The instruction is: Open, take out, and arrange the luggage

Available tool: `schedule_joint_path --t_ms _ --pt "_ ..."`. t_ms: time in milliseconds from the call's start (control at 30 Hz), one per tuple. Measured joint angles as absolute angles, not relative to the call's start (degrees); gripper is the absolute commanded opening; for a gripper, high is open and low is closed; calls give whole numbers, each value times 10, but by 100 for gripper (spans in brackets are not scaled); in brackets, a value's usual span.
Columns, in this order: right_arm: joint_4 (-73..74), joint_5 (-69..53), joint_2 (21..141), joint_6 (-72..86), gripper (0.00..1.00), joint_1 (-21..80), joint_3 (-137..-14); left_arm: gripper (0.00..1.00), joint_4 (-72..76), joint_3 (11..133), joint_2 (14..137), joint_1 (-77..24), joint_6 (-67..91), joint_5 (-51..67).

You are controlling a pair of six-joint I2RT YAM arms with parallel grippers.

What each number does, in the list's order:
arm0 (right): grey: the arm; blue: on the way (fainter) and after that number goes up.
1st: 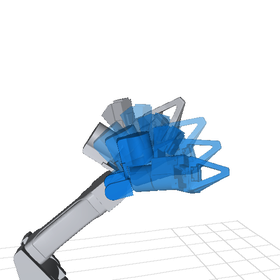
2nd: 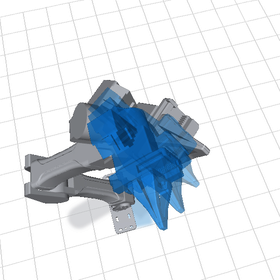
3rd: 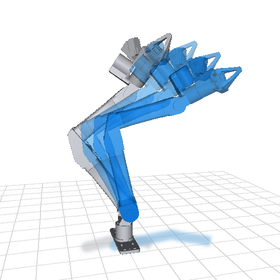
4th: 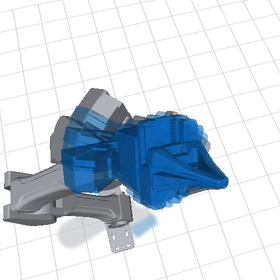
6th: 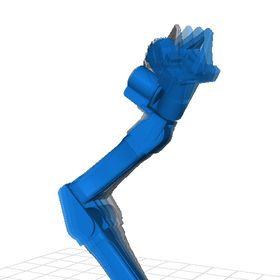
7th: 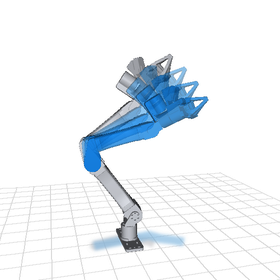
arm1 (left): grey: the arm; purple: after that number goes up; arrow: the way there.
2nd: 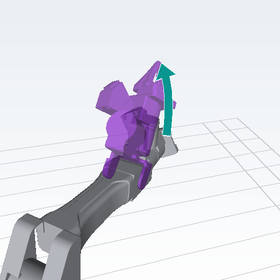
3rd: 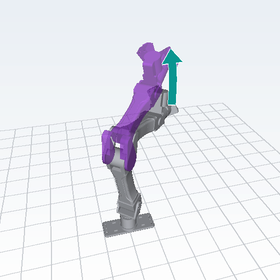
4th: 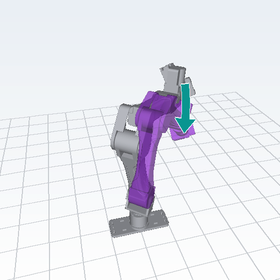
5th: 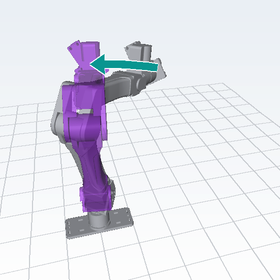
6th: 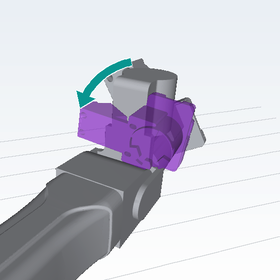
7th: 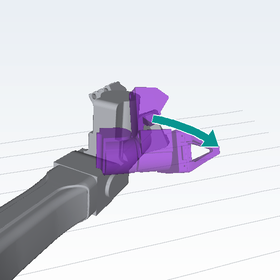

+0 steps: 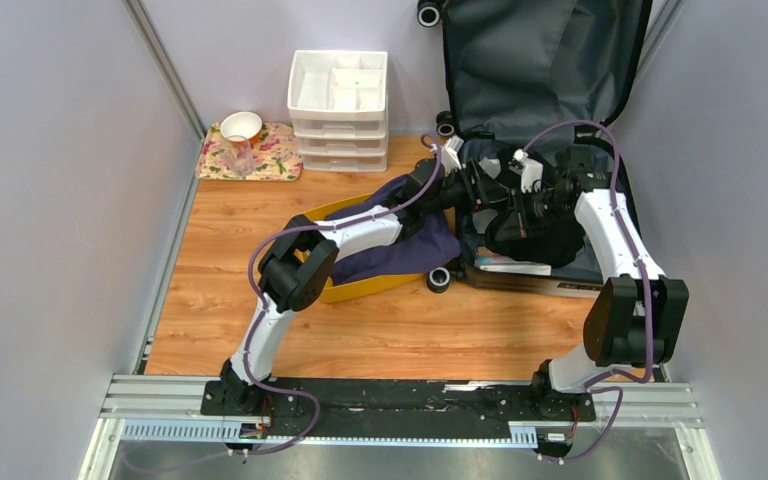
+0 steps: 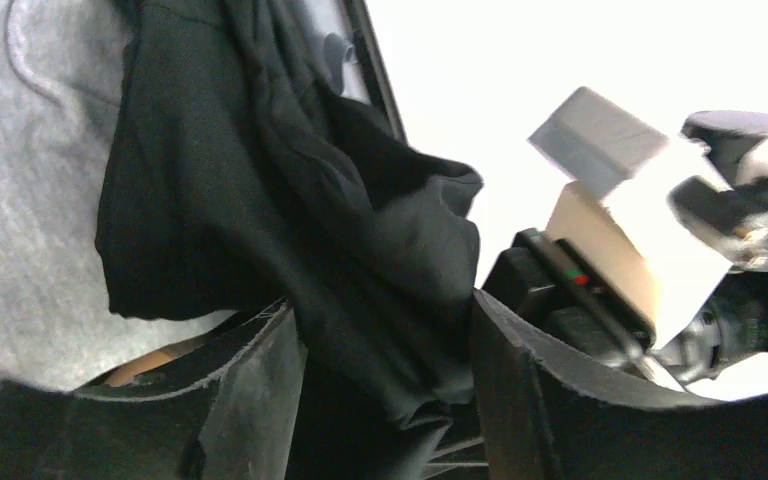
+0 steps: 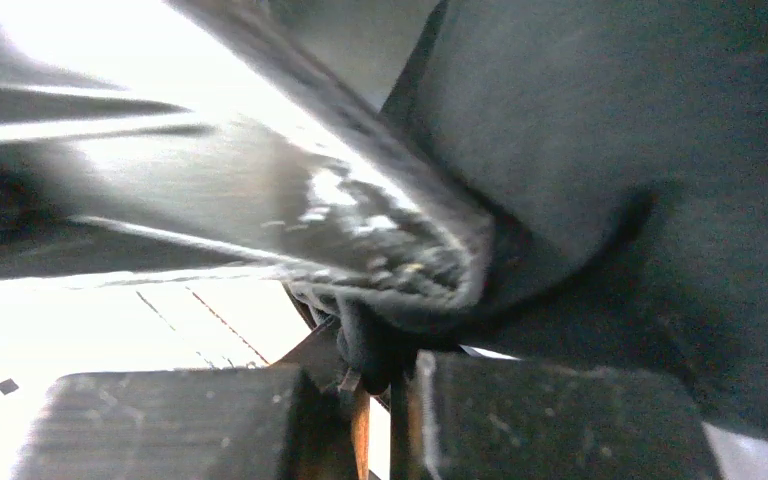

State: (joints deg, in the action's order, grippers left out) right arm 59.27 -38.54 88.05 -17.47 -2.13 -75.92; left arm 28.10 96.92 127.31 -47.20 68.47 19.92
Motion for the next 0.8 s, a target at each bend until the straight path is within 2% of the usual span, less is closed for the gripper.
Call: schedule_joint_path --t_ms 33,67,100,133,167,200,233,333,533,800 --pt "594 -387 881 -176 0 -21 -762 52 276 969 1273 -472 682 199" --pt "595 -387 881 -177 3 -20 -766 40 267 969 1273 -473 676 199" --pt "596 -387 881 -178 5 -20 -769 33 260 969 1273 -474 672 200" --pt "598 -388 881 -178 11 -20 -773 25 251 969 1273 -474 665 200" --pt "599 -388 881 -179 17 -20 -777 6 246 969 1273 -474 662 201" --pt "602 -388 881 -179 25 -20 -781 0 242 969 1273 -474 656 203" --pt "605 -389 881 -179 47 -20 -786 0 237 971 1273 -473 650 203" --pt "618 -402 881 -174 68 -33 -807 0 211 986 1273 -465 625 200" --pt "641 -456 886 -152 71 -138 -861 0 167 1065 1274 -448 542 204" --pt "619 -388 910 -97 71 -241 -849 0 134 1084 1267 -416 467 188"
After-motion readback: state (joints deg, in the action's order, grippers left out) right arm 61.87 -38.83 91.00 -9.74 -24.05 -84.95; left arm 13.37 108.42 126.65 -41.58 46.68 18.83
